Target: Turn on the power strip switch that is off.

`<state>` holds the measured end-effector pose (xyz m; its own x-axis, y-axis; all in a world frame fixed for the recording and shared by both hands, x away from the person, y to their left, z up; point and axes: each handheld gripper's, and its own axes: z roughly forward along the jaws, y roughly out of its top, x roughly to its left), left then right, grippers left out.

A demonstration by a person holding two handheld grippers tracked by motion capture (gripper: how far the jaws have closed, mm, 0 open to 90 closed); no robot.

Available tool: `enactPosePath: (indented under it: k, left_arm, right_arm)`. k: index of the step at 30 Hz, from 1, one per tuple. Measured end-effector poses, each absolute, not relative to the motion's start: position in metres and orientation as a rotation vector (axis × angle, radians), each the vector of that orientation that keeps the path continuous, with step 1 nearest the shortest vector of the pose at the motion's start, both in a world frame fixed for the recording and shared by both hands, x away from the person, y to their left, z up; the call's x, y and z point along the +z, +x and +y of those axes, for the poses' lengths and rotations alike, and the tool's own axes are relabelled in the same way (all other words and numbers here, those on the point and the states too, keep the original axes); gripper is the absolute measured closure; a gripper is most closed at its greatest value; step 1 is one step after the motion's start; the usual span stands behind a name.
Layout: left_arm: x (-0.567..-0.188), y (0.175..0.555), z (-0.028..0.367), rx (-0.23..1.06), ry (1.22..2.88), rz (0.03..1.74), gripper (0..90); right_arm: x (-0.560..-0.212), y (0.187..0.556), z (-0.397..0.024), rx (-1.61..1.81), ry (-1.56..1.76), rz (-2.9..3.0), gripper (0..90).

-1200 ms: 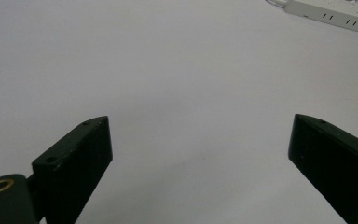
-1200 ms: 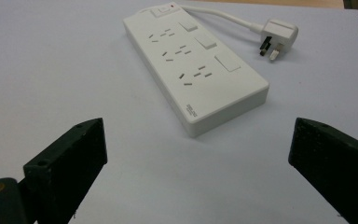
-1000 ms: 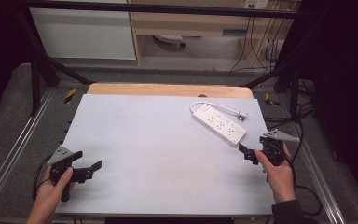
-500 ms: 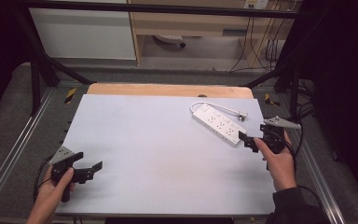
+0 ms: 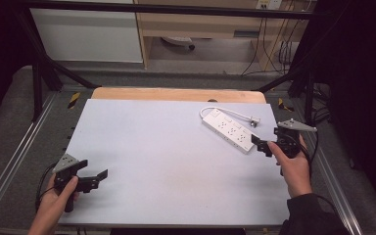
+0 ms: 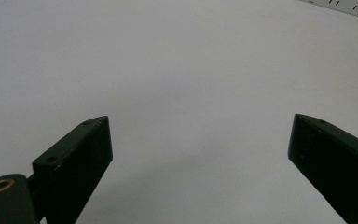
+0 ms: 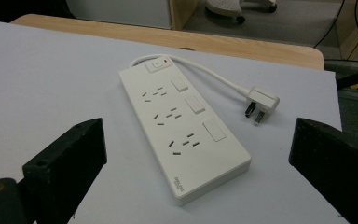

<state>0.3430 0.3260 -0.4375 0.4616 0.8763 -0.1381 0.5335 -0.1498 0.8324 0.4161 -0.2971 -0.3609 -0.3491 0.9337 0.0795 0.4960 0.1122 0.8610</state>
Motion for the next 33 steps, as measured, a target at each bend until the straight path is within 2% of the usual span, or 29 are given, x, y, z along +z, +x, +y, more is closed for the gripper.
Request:
enactPosePath:
  k: [20,33]
  left_arm:
    - [-0.439,0.343,0.326,0.481,1.825,1.196,6.4]
    - [-0.440,0.344,0.325,0.478,1.831,1.199,6.4]
  right_arm:
    - [-0.351,0.448,-0.301,1.124,1.384,1.887,4.5]
    - [-0.350,0.472,-0.306,1.096,1.407,1.834,8.2]
